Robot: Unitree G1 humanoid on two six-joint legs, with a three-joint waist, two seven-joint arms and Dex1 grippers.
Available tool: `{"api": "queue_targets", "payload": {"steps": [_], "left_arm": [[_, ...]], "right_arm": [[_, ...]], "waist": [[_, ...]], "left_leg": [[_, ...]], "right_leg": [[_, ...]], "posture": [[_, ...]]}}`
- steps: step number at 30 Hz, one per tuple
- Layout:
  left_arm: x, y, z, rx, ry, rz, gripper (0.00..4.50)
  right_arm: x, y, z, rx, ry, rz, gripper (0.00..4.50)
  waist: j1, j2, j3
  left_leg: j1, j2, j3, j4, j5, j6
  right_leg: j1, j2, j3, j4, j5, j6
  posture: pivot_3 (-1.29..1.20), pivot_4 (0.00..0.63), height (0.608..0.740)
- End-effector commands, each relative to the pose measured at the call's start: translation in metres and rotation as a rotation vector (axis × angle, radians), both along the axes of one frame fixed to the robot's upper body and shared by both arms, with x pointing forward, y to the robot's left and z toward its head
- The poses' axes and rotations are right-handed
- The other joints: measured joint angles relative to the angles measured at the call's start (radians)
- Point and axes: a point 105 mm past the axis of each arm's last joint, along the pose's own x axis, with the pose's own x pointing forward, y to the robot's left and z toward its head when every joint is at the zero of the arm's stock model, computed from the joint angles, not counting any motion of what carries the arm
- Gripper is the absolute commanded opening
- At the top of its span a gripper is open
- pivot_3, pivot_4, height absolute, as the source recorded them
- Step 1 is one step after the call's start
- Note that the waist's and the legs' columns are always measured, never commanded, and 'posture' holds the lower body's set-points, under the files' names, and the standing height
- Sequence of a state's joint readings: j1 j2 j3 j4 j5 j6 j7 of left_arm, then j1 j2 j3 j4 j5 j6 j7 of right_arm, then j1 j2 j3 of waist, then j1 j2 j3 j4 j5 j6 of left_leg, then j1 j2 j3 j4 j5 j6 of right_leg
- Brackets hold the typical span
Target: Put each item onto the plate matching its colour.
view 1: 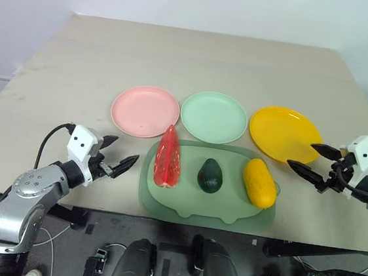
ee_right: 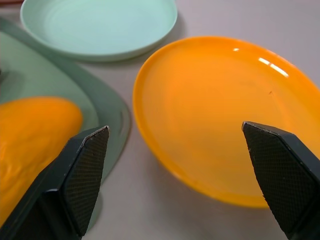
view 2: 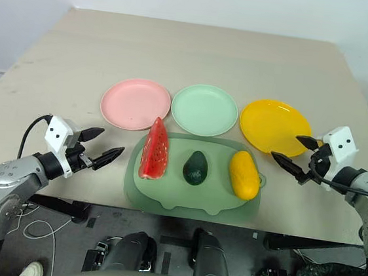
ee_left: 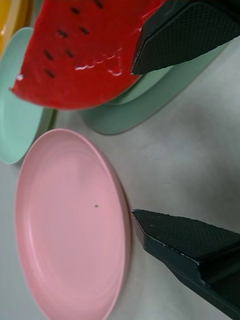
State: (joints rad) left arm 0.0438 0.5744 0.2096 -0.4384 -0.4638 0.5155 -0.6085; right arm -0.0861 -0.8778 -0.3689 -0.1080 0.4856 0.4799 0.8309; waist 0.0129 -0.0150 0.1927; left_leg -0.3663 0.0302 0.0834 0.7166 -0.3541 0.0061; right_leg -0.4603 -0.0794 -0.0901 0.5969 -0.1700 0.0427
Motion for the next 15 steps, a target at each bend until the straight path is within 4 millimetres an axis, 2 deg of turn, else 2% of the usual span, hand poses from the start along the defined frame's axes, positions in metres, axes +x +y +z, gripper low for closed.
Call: {"api": "queue_targets", "payload": {"steps": [1,5,8,15], "left_arm": [[-0.004,-0.004,0.01,0.007,-0.065,0.006,4.48],[-0.008,-0.005,0.002,0.015,-0.054,0.018,4.48],[-0.007,-0.004,0.003,-0.007,-0.055,0.036,4.48],[0.005,0.0,0.005,0.002,-0.072,0.033,4.48]], "right_arm": [[0.006,0.0,0.016,0.006,-0.04,-0.006,4.5],[0.008,-0.007,0.018,-0.024,-0.049,-0.027,4.5],[0.005,-0.007,0.033,-0.039,-0.09,-0.042,4.5],[-0.012,0.012,0.05,-0.009,-0.093,-0.02,4.5]], "waist": [[0.0,0.0,0.0],[0.001,0.0,0.0],[0.002,0.0,0.0],[0.001,0.0,0.0]], "left_leg": [[0.0,0.0,0.0,0.0,0.0,0.0],[0.0,0.0,0.0,0.0,0.0,0.0],[0.0,0.0,0.0,0.0,0.0,0.0],[-0.001,0.0,-0.001,0.0,0.0,0.0]], "right_leg": [[0.0,0.0,0.0,0.0,0.0,0.0],[0.0,0.0,0.0,0.0,0.0,0.0],[0.0,0.0,0.0,0.0,0.0,0.0],[0.0,0.0,0.0,0.0,0.0,0.0]], "posture": [[0.0,0.15,0.74],[0.0,0.15,0.74],[0.0,0.15,0.74],[0.0,0.15,0.74]]}}
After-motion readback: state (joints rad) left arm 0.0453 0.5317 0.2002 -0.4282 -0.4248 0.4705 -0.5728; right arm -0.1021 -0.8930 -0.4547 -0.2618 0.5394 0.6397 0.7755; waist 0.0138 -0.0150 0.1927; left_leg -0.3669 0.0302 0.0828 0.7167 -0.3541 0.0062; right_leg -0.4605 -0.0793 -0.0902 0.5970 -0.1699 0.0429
